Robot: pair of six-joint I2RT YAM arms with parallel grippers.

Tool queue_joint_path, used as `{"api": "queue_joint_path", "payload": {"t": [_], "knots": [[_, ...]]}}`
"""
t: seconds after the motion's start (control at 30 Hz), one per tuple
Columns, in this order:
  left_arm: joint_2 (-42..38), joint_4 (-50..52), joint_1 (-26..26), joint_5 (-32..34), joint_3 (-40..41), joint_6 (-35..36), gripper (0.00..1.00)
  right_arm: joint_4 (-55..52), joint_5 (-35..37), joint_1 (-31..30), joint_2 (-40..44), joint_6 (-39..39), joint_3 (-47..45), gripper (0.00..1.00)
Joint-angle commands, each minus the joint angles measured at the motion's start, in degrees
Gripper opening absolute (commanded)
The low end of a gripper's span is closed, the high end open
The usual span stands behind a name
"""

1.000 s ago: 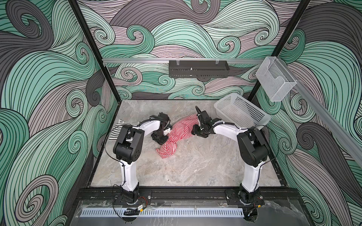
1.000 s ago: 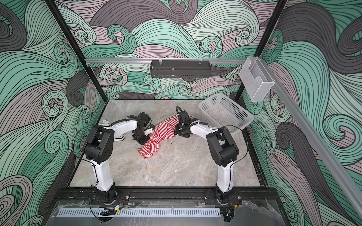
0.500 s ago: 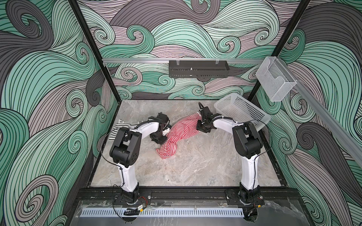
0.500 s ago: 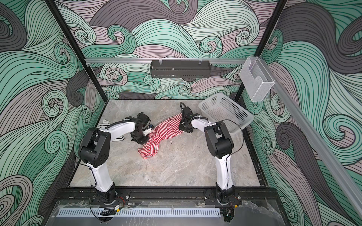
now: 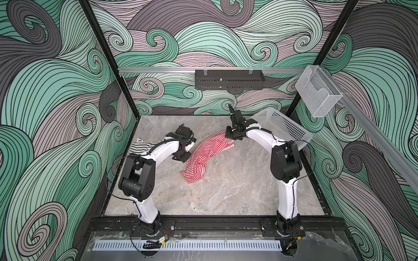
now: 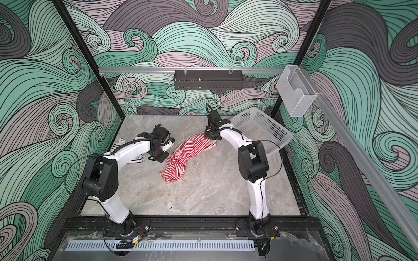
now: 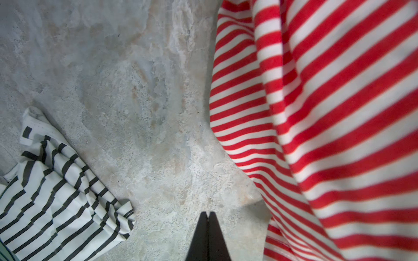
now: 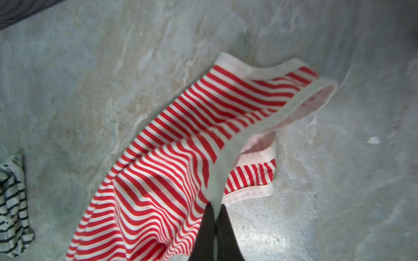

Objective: Fold and stack tank tops
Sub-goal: Smooth out the tank top at the center of the table.

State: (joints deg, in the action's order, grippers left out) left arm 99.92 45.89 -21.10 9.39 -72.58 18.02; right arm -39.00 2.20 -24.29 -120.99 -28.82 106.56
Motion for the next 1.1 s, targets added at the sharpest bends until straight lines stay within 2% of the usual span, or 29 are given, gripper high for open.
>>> {"api": "queue_joint_path", "payload": {"t": [0.0, 0.17, 0.27, 0.33, 0.37, 0.4, 0.47, 0.5, 0.57, 0.67, 0.83, 0.97, 1.07], "knots": [[-2.2, 1.4, 0.4, -1.2, 0.8, 0.6, 0.00, -10.2, 11.0, 0.1, 0.3, 4.1, 7.3, 0.00], [-2.2, 2.4, 0.1, -6.0, 2.0, 1.4, 0.00, -12.3, 16.9, -0.4, -2.5, 6.7, 15.3, 0.00], [-1.1, 2.9, -0.7, -9.0, 2.1, 2.1, 0.05, -21.5, 21.1, -0.1, -12.5, 8.0, 29.8, 0.02], [-0.4, 3.1, -1.3, -10.8, 1.9, 2.3, 0.09, -29.5, 20.2, -0.7, -18.2, 8.2, 40.0, 0.29], [-0.4, 3.0, -1.6, -11.8, 2.0, 2.4, 0.11, -31.3, 20.1, -1.6, -18.9, 8.3, 41.8, 0.39], [-0.4, 2.8, -1.9, -12.7, 2.0, 2.5, 0.13, -31.4, 20.6, -2.6, -18.2, 8.6, 40.6, 0.46], [-0.6, 2.6, -2.5, -14.6, 2.1, 2.7, 0.18, -27.6, 21.8, -5.9, -13.2, 9.6, 32.4, 0.59], [-0.7, 2.5, -2.7, -15.5, 2.1, 2.7, 0.20, -25.3, 22.0, -7.3, -10.9, 9.7, 27.9, 0.64], [-1.2, 1.8, -3.0, -17.2, 2.2, 2.6, 0.25, -20.2, 20.5, -9.5, -4.7, 9.1, 17.7, 0.65], [-1.0, 0.8, -3.1, -19.7, 2.1, 3.1, 0.31, -14.3, 11.8, -10.0, 2.2, 6.2, 5.2, 0.64], [3.5, 0.8, -3.7, -20.7, -1.3, 3.0, 0.31, -5.0, -2.6, -9.4, 8.7, 1.4, -11.0, 0.55], [5.5, -0.8, -3.6, -20.7, -2.8, 2.9, 0.31, 0.1, -9.3, -8.6, 10.2, -1.5, -19.3, 0.46], [6.7, -1.0, -3.6, -20.8, -4.0, 2.9, 0.31, 4.9, -13.7, -8.1, 11.2, -4.0, -25.2, 0.44]]}}
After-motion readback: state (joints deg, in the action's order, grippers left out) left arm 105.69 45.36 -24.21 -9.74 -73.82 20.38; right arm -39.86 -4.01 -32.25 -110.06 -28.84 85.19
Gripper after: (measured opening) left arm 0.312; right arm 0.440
